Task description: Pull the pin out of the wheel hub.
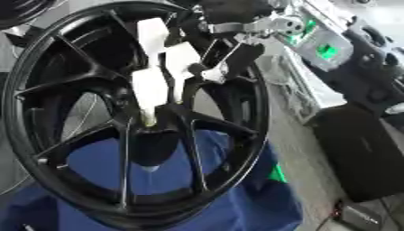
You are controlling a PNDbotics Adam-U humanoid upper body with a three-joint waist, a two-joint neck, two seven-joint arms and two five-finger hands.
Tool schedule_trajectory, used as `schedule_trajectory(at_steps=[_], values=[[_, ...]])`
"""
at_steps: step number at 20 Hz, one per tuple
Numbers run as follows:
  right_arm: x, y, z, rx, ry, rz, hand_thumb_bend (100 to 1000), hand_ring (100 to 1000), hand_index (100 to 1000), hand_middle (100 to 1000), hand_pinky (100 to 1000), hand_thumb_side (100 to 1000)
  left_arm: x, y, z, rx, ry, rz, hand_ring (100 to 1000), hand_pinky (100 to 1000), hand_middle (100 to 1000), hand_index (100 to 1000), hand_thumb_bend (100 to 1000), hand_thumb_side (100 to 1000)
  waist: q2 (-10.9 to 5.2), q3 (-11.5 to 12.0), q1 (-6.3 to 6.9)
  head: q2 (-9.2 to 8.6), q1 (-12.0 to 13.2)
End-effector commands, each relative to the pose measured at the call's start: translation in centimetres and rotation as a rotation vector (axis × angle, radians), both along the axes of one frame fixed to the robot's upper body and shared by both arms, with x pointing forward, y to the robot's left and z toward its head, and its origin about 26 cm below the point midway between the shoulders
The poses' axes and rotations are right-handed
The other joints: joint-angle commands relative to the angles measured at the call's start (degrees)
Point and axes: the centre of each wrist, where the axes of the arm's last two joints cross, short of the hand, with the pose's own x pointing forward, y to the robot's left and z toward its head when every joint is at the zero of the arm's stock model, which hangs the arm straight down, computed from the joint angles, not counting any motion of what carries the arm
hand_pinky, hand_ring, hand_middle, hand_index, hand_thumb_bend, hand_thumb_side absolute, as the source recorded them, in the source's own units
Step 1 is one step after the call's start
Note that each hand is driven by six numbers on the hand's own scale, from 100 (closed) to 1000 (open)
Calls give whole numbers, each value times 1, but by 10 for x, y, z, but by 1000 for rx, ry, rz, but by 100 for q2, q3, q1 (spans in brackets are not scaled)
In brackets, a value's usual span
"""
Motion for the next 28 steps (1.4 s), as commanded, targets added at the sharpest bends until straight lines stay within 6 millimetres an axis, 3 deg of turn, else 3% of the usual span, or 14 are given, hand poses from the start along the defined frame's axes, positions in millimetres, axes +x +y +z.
schedule_trajectory(at_steps=[1, 7, 16, 28], values=[[-1, -2, 6, -12, -10, -4, 100, 764, 850, 653, 840, 503, 0, 3, 7, 22, -16, 2, 762, 737, 665, 733, 176, 832, -58, 1, 25, 32, -20], [1, -2, 1, 28, 37, 1, 100, 749, 828, 580, 840, 607, 0, 2, 7, 23, -17, 2, 762, 739, 665, 733, 174, 831, -48, 11, 28, 28, -37], [3, -2, -1, 62, 97, 10, 100, 746, 813, 558, 844, 653, 0, 2, 7, 24, -16, 5, 763, 741, 664, 732, 171, 832, -20, 58, 10, 16, -63], [5, -3, -6, 75, 121, 3, 100, 716, 756, 508, 824, 549, 0, 2, 6, 24, -10, 9, 763, 743, 664, 731, 168, 835, 15, 65, 2, 23, -75]])
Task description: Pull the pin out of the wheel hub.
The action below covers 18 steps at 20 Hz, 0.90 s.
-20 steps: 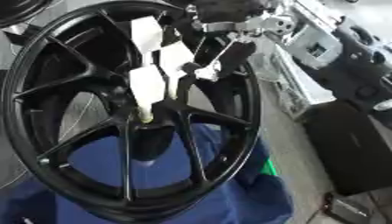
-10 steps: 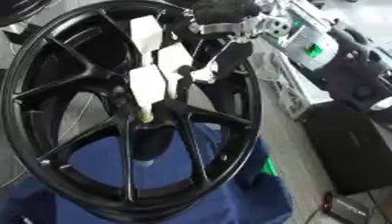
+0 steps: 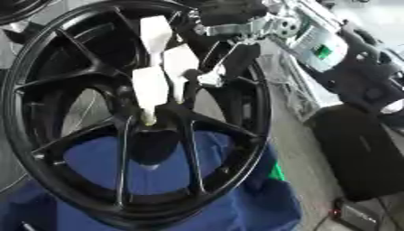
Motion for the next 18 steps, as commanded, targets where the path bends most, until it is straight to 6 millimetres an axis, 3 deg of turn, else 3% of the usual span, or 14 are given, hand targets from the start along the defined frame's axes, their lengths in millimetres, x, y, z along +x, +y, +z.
schedule_trajectory(at_steps=[1, 5, 18], values=[[1, -3, 1, -5, 11, -15, 100, 714, 753, 505, 823, 546, 0, 2, 6, 17, -15, 2, 763, 743, 664, 731, 168, 835, -49, -3, 36, 25, -32], [1, -2, 0, 16, 29, -10, 100, 693, 705, 476, 812, 579, 0, 2, 6, 16, -14, 2, 763, 744, 664, 731, 167, 834, -50, -11, 44, 32, -45], [-6, 6, 3, 119, 86, -9, 100, 577, 510, 339, 754, 502, -1, 4, 4, 16, -3, 12, 763, 745, 663, 729, 161, 834, -84, -43, 37, 33, -68]])
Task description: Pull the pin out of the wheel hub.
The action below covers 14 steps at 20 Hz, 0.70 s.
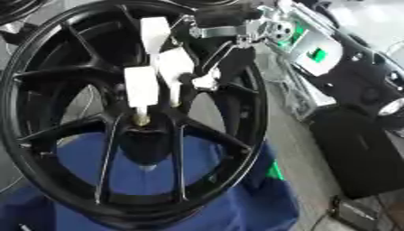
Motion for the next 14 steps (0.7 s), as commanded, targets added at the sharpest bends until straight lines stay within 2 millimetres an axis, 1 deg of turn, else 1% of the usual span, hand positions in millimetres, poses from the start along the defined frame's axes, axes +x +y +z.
schedule_trajectory(at_steps=[1, 6, 11, 14], values=[[-5, 2, 10, 0, -2, 1, 100, 576, 504, 336, 752, 487, -1, 3, 7, 17, -15, 6, 763, 746, 663, 729, 161, 833, -91, -6, 26, 33, -26], [-6, 2, 12, 8, 16, -11, 100, 568, 460, 328, 743, 462, -1, 4, 6, 19, -12, 11, 763, 746, 663, 727, 160, 832, -116, -11, 14, 33, -36], [-8, 3, 15, 19, 28, -9, 100, 564, 445, 324, 739, 446, -2, 6, 5, 19, -7, 17, 763, 746, 663, 726, 161, 833, -143, -16, 3, 33, -24], [-9, 2, 17, 30, 30, -19, 100, 559, 423, 322, 735, 417, -2, 6, 5, 19, -5, 18, 763, 747, 663, 724, 162, 834, -164, -25, -6, 33, -15]])
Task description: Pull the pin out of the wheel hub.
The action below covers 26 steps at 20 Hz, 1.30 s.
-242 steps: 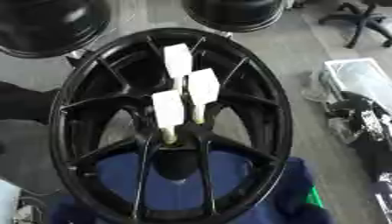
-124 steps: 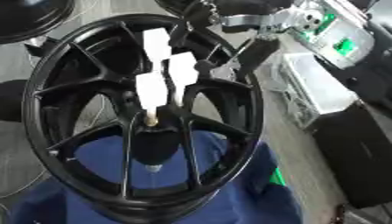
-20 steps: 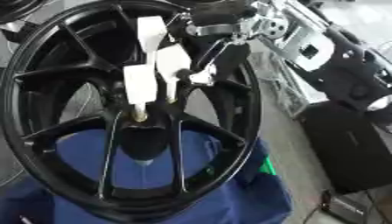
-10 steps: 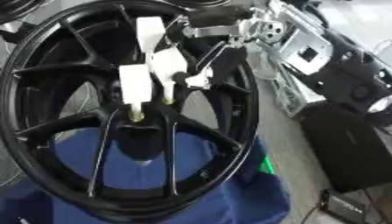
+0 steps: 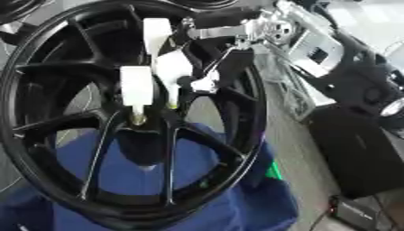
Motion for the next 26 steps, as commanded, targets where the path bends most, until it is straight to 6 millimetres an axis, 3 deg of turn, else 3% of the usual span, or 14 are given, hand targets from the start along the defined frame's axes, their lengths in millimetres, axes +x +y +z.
schedule_trajectory(at_steps=[1, 17, 25, 26], values=[[-6, -1, 15, -9, -35, -5, 100, 559, 421, 321, 735, 413, -1, 5, 7, 20, -14, 11, 763, 747, 663, 723, 163, 833, -157, -8, 14, 33, -16], [-12, -4, 30, 94, -16, -20, 100, 536, 402, 306, 737, 412, -1, 5, 7, 20, -15, 12, 763, 748, 661, 719, 165, 828, -235, 15, 14, 33, -29], [-17, -15, 48, 224, -12, 23, 100, 521, 395, 295, 748, 409, -2, 7, 6, 26, -12, 18, 763, 748, 661, 719, 161, 822, -285, -78, 49, 33, 78], [-18, -17, 51, 243, -13, 25, 100, 520, 395, 295, 748, 483, -3, 7, 5, 26, -11, 19, 763, 748, 661, 719, 160, 822, -292, -95, 56, 33, 100]])
